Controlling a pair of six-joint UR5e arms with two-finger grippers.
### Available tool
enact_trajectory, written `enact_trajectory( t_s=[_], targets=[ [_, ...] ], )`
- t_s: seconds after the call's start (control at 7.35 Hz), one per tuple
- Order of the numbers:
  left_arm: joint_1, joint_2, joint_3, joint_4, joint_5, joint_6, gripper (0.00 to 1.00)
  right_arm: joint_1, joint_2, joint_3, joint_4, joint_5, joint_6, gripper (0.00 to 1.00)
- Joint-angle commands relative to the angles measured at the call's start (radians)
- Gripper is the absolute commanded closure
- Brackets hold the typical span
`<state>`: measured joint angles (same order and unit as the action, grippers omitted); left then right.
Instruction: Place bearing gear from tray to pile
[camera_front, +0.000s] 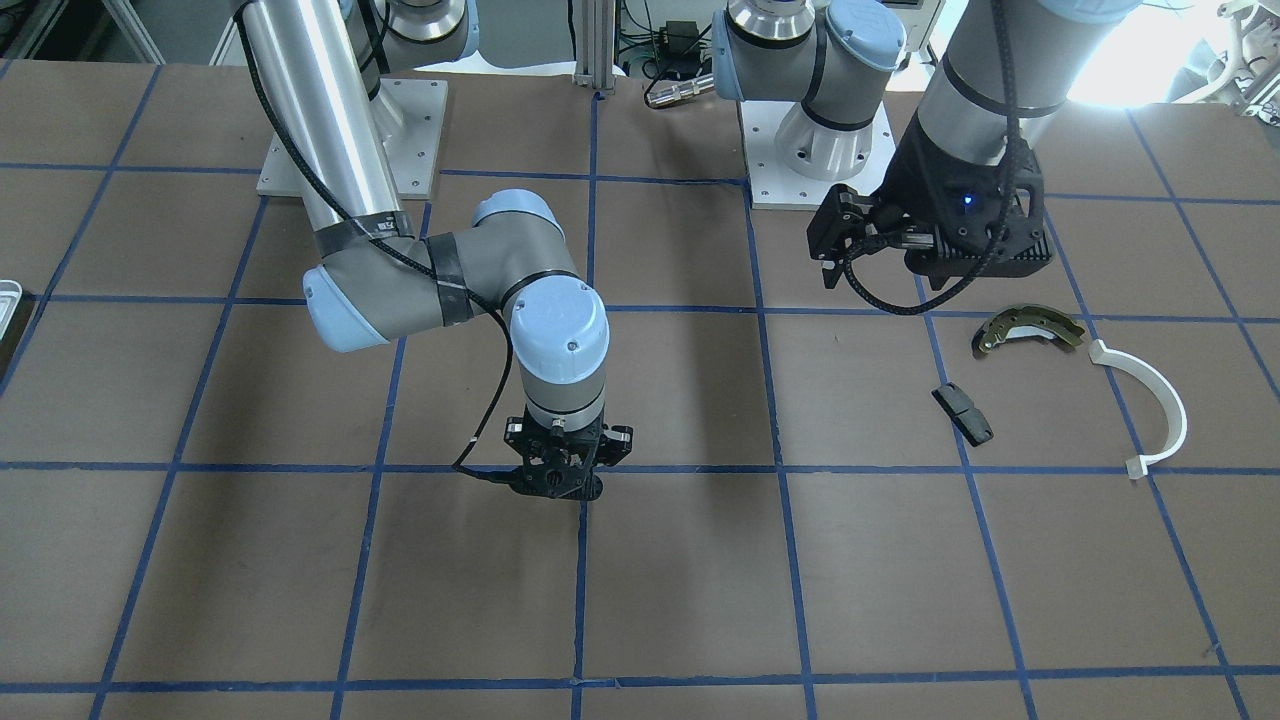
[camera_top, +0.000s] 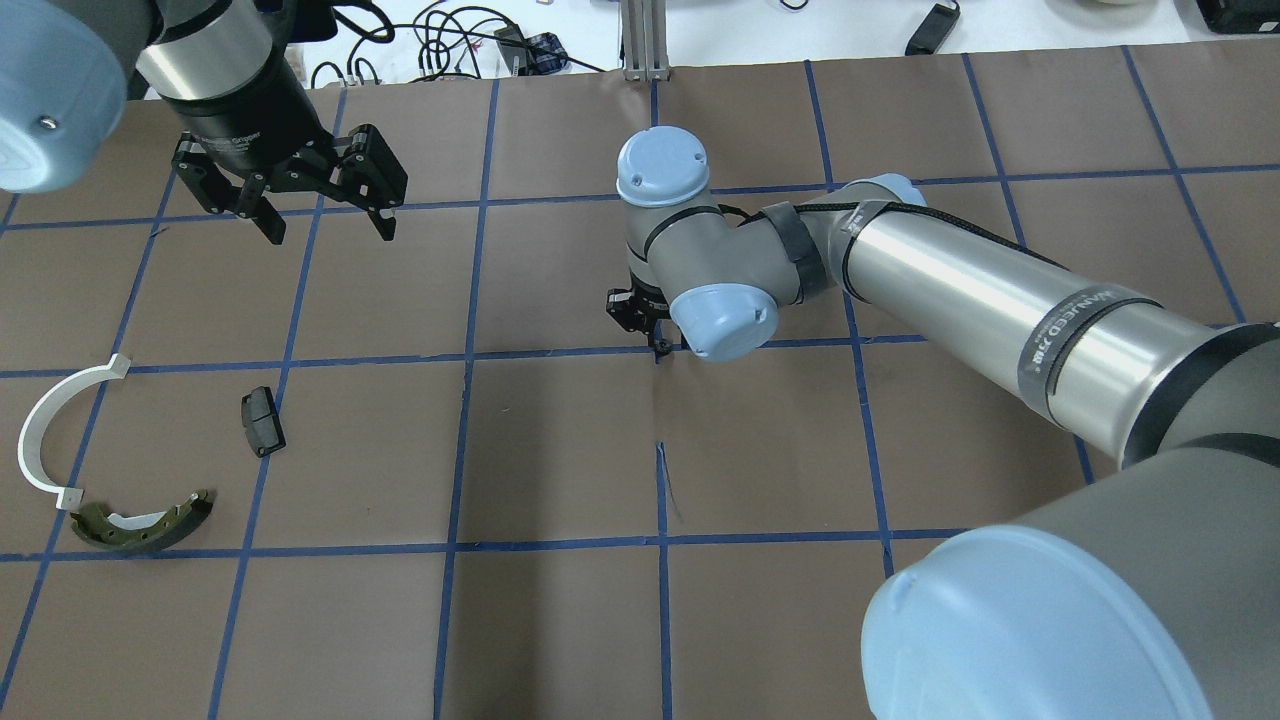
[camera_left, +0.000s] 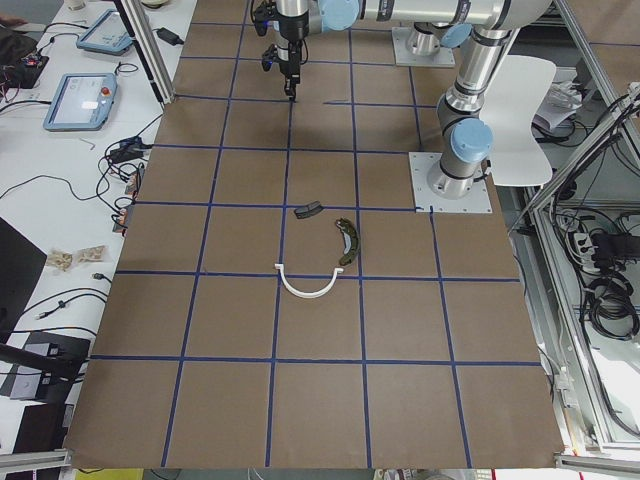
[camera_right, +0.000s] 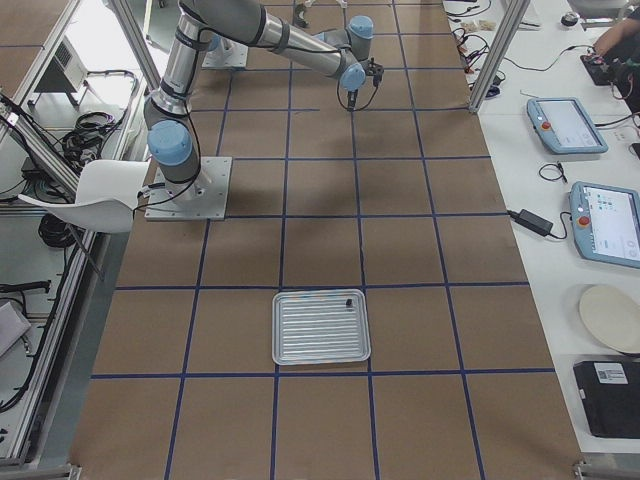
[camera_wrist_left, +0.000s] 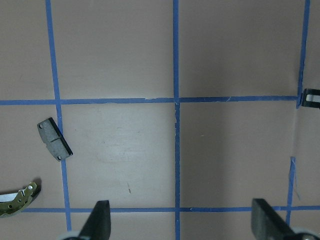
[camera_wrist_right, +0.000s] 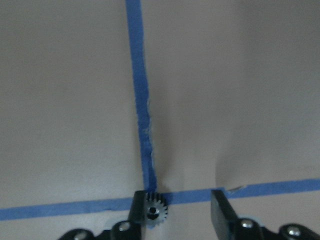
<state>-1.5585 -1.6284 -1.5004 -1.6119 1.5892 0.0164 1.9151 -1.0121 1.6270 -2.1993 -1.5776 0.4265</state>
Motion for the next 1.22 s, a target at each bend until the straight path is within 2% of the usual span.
enact_trajectory(
  t_s=[0.0, 0.27, 0.41, 0.54, 0.68, 0.82, 1.09],
  targets=[
    [0.0, -0.005, 0.002, 0.001, 0.0, -0.001, 0.0, -0.129, -0.058, 0.002, 0.03, -0.03, -0.163, 0.0],
    [-0.032, -0.049, 0.0, 0.039, -0.075, -0.05, 0.0, -0.38, -0.175, 0.002, 0.181, -0.035, -0.471, 0.0],
    [-0.117, -0.114, 0.0, 0.12, -0.087, -0.064, 0.0, -0.544, -0.202, 0.002, 0.194, -0.036, -0.629, 0.0],
    [-0.173, -0.192, 0.008, 0.259, -0.089, -0.085, 0.0, -0.7, -0.201, -0.001, 0.184, -0.035, -0.898, 0.0],
    [-0.21, -0.249, 0.009, 0.295, -0.092, -0.119, 0.0, -0.825, -0.189, -0.009, 0.173, -0.035, -1.09, 0.0],
    [-0.282, -0.301, 0.006, 0.335, -0.083, -0.153, 0.0, -0.929, -0.163, -0.019, 0.17, -0.033, -1.244, 0.0],
    [-0.352, -0.413, -0.001, 0.44, -0.078, -0.301, 0.0, -1.077, -0.071, -0.05, 0.075, -0.021, -1.51, 0.0]
  ],
)
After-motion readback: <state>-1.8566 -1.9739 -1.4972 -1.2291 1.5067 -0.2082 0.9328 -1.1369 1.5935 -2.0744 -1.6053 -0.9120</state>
